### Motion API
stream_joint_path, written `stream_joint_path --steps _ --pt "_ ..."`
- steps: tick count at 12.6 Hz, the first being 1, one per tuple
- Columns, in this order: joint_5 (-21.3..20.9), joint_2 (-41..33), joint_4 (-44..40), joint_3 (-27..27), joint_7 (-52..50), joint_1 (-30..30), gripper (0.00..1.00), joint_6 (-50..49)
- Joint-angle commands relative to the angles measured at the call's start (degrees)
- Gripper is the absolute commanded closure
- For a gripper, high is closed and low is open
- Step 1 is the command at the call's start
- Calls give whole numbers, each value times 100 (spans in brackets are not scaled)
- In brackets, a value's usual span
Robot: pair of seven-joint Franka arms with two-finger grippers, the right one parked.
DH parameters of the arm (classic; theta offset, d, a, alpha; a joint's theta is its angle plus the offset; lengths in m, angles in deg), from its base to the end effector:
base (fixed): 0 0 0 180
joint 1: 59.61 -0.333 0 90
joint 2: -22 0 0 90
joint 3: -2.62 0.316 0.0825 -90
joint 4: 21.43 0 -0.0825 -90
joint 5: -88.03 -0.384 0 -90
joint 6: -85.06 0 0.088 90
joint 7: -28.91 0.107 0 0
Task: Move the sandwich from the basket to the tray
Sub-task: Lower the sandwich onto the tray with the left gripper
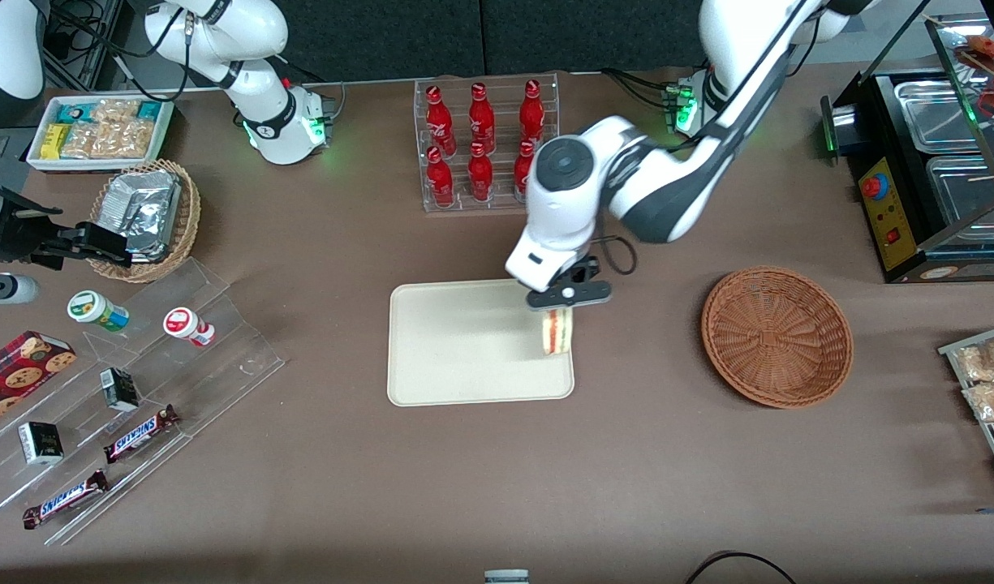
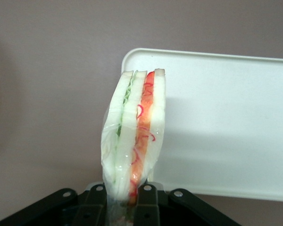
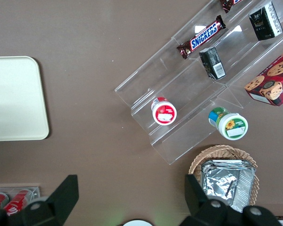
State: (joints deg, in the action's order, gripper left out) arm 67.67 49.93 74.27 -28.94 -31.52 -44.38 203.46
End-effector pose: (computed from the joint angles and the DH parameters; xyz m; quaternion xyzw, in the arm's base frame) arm 0.4978 -0.4426 0.3545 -0.9978 -0.0583 -0.0230 0.0218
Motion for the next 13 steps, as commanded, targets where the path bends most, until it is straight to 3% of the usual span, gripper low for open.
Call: stream_joint_path --steps 1,4,11,12,13 --pt "-563 650 -419 53 -485 329 81 235" --pt "-1144 1249 -719 70 -978 542 81 333" --pt "-1391 1787 -1009 88 -1120 806 78 438" --pt "-1409 1787 -1009 88 -1094 806 54 438" --pt "-1435 1787 -1009 88 -1102 797 12 430"
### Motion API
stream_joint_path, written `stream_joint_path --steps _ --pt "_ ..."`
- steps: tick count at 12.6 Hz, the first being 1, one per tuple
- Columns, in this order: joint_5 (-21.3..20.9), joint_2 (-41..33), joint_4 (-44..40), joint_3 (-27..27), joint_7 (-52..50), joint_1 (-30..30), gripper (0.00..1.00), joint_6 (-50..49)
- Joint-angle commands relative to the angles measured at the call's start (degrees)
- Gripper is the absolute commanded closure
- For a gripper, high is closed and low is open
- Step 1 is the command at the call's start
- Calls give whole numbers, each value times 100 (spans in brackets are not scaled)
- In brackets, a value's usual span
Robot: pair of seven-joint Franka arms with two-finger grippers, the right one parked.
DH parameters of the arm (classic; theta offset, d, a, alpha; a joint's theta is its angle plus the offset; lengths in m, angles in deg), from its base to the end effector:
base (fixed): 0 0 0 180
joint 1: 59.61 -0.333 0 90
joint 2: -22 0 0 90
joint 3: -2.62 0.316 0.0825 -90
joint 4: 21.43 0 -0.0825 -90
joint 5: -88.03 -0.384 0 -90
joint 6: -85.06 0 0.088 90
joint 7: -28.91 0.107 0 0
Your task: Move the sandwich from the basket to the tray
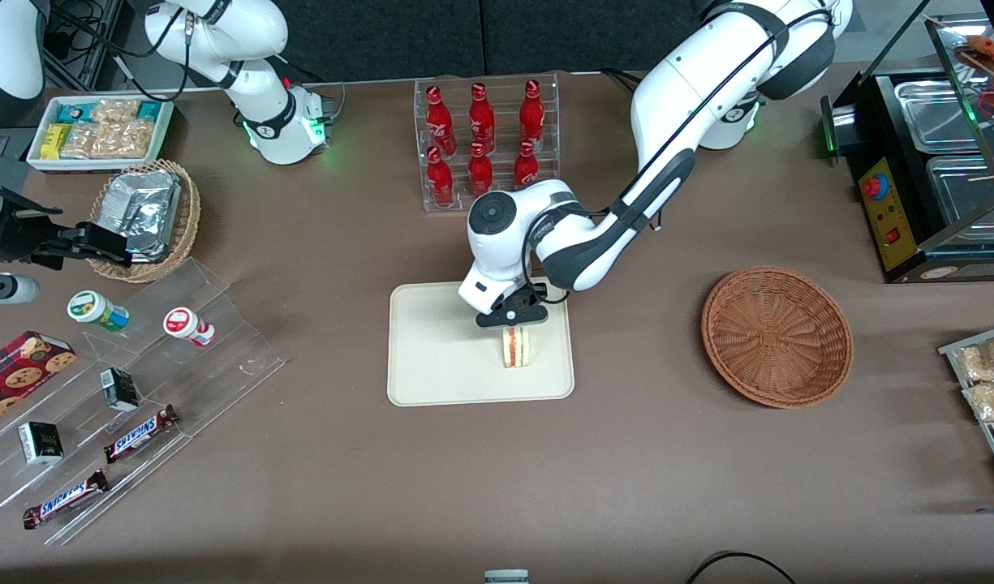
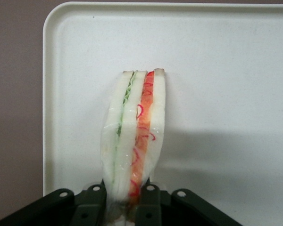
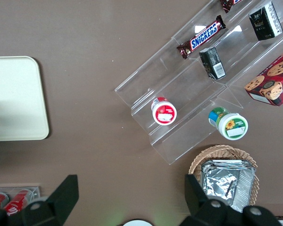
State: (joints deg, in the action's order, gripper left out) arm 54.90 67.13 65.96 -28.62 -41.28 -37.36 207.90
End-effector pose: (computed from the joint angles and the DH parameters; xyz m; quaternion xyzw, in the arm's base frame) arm 0.4845 -0.5108 0.2363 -0.9977 -0.0445 -0.0352 0.0362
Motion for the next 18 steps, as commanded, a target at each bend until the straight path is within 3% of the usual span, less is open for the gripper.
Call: stream_joint_path --steps 1,4,6,9,12,15,18 --pt "-124 14 -187 56 -153 87 1 -32" --pt "94 -494 -511 30 -162 16 1 -1081" --pt "752 -1012 -933 39 -39 -132 0 -2285" --pt "1044 -1734 -961 30 -13 -571 0 -2729" --pt "1614 -2322 -952 30 1065 -1256 0 -3150" --pt "1967 -2815 -952 30 1962 -1941 0 -3651" --pt "2230 -3307 -970 257 3480 -2522 0 -4354"
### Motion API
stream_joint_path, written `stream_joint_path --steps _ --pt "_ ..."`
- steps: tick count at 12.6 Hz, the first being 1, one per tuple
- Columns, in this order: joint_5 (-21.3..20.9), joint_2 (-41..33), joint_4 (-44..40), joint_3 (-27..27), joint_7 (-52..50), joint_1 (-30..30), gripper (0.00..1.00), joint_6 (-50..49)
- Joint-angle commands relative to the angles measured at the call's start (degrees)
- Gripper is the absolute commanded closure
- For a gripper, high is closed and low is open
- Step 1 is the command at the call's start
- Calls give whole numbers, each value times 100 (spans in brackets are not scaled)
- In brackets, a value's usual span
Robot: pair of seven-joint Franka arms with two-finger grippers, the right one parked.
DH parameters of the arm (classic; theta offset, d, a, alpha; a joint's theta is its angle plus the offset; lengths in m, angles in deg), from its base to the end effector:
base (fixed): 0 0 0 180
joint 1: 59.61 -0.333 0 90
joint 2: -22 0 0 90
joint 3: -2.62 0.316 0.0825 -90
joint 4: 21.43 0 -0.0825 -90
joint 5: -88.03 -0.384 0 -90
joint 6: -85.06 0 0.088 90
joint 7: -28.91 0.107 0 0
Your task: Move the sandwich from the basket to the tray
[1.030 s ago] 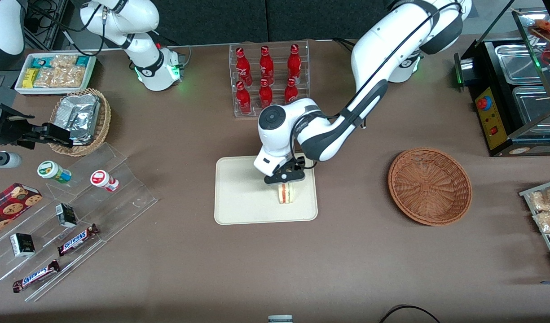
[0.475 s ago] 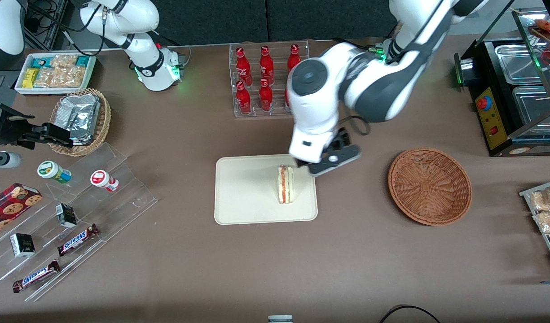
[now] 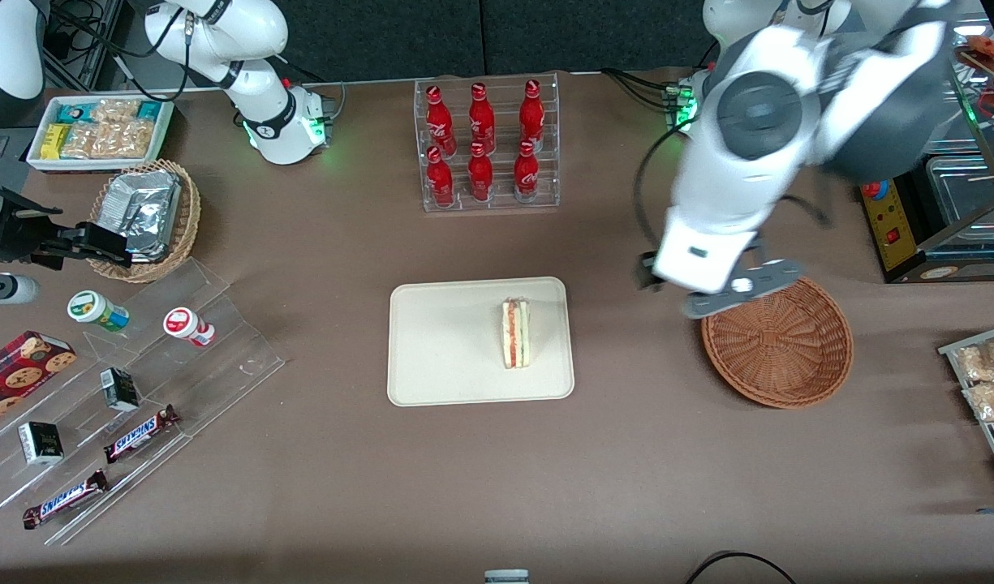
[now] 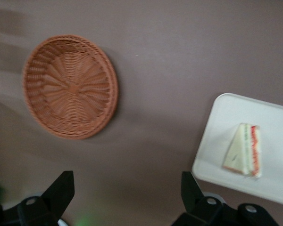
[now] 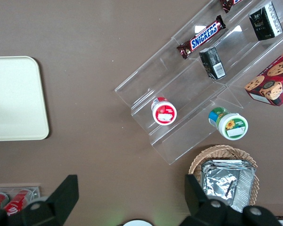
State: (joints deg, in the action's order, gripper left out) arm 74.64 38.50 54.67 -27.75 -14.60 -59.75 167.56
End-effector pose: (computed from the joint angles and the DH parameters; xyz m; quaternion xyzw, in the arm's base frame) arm 0.5677 -0.2451 0.5769 -0.9886 -0.1264 0.0291 0.0770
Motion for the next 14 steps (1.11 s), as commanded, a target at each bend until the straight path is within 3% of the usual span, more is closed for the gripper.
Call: stream_joint_path --steps 1,3,9,14 --pt "458 -646 168 589 1314 -259 0 -418" --pt "994 -998 247 1468 2237 -119 0 -462" --pt "1418 -1535 677 3052 4314 189 0 -594" --pt "1400 -2089 1511 3345 4842 190 0 -34"
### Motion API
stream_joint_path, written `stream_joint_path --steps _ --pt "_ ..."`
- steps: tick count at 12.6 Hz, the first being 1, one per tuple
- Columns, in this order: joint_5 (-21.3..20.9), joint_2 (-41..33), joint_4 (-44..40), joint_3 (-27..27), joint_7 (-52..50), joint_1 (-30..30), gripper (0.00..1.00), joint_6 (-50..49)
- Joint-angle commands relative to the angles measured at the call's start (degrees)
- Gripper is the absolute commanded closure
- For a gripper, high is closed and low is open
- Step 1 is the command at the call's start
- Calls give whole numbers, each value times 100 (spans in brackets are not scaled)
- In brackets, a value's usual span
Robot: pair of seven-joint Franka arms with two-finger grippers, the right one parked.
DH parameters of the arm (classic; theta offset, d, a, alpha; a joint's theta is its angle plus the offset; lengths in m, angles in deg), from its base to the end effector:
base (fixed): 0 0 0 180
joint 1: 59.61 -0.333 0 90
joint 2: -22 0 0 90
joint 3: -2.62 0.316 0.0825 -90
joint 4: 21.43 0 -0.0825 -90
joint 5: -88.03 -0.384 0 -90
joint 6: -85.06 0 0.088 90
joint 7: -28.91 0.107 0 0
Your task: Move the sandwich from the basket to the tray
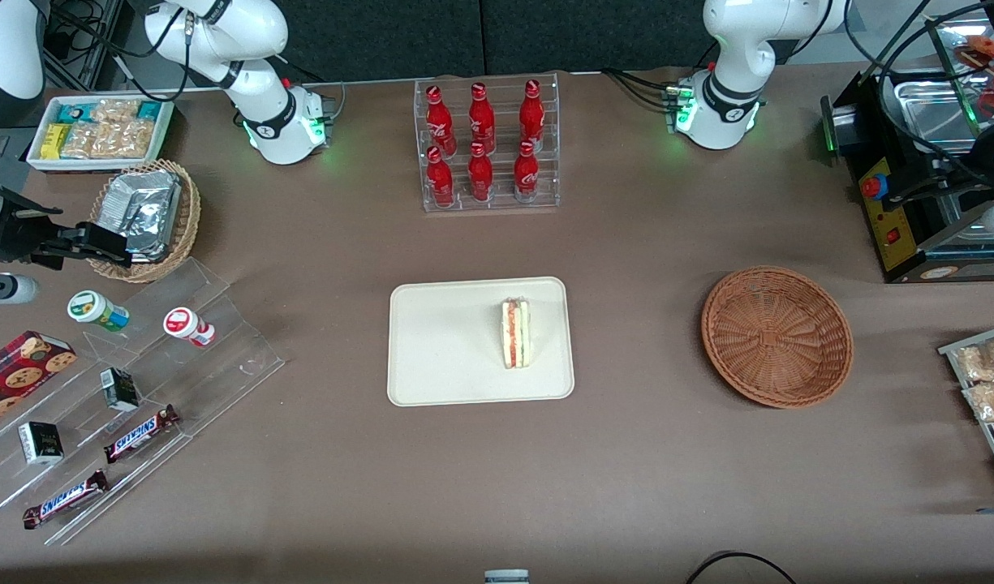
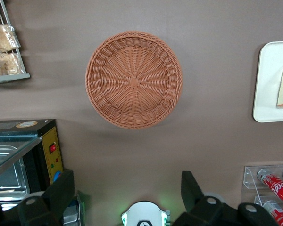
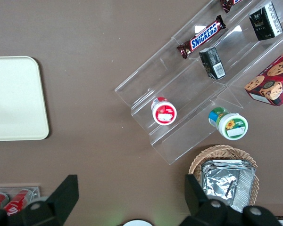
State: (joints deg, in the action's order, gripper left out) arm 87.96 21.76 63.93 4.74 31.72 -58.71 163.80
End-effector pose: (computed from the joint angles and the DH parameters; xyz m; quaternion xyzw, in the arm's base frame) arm 0.5322 0.0115 0.6481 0.9984 -0.0138 -0.0556 0.0014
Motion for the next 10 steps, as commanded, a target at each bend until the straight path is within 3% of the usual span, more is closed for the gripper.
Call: stream_joint_path --steps 1,5,10 --pt "69 -485 683 104 351 59 0 414" --pt "25 -679 780 245 431 67 0 405" --pt "59 -275 341 271 440 103 0 423"
